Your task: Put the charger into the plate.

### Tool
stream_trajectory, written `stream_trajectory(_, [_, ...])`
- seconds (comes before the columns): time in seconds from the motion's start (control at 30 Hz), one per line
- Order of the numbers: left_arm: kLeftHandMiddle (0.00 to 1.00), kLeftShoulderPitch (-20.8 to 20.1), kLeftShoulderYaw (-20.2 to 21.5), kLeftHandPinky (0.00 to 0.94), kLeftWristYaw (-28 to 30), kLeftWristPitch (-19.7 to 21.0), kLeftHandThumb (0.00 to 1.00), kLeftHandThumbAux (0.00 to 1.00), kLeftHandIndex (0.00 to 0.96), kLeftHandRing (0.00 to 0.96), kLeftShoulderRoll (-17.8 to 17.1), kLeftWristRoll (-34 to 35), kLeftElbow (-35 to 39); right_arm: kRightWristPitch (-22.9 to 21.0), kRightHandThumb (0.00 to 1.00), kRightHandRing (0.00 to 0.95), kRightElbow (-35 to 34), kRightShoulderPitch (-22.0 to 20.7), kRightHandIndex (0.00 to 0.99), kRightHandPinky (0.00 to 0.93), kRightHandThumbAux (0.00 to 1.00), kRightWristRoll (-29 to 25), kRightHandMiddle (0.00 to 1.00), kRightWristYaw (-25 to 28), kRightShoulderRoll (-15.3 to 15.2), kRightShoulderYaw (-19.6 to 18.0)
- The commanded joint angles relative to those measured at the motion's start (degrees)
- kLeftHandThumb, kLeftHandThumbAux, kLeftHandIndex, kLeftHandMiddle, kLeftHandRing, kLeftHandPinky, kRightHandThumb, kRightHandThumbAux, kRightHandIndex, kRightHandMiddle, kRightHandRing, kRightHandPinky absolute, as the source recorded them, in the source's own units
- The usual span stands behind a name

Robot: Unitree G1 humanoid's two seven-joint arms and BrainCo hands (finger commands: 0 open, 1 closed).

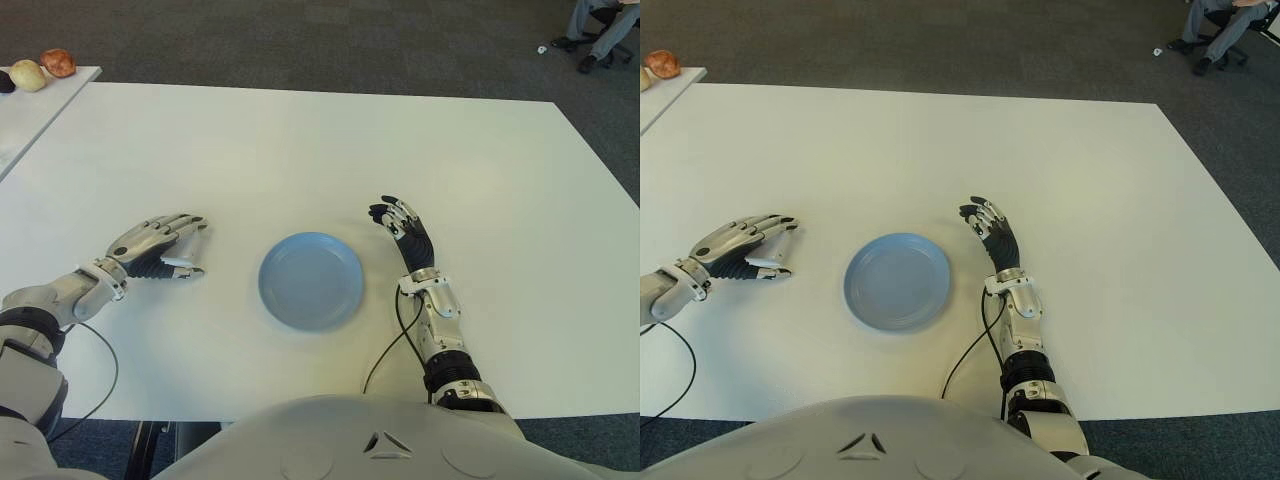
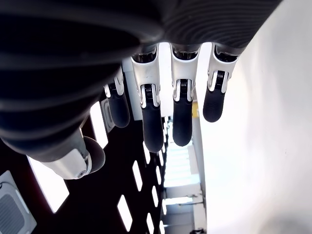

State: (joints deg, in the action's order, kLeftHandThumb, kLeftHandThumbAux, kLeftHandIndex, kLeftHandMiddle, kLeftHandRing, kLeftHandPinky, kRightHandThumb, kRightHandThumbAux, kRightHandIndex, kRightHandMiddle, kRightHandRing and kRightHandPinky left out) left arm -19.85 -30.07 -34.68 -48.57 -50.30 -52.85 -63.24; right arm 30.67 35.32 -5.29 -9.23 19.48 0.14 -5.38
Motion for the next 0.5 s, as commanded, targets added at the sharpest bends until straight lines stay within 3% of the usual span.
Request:
stream_trajectory(0.03, [0.000,-1.31,-2.07,0.004,0.30,0.71,0.274,0.301,0.000,0.000,0.98,-1.49,-0.07,-2.37,0.000,0.294,2.56,4.12,0.210,0.238,0.587,-0.80,0.348,0.28,-0.26,-0.53])
stream_trajectory(0.5, [0.000,-3.35,-3.96,0.013,3.12,2.64,0.266,0.260,0.000,0.000,-0.44,-1.77,2.43,-2.29,0.000,0.292,1.38,5.16,0.213,0.240,0.588,-1.17,0.345,1.04,-0.19,-0.69])
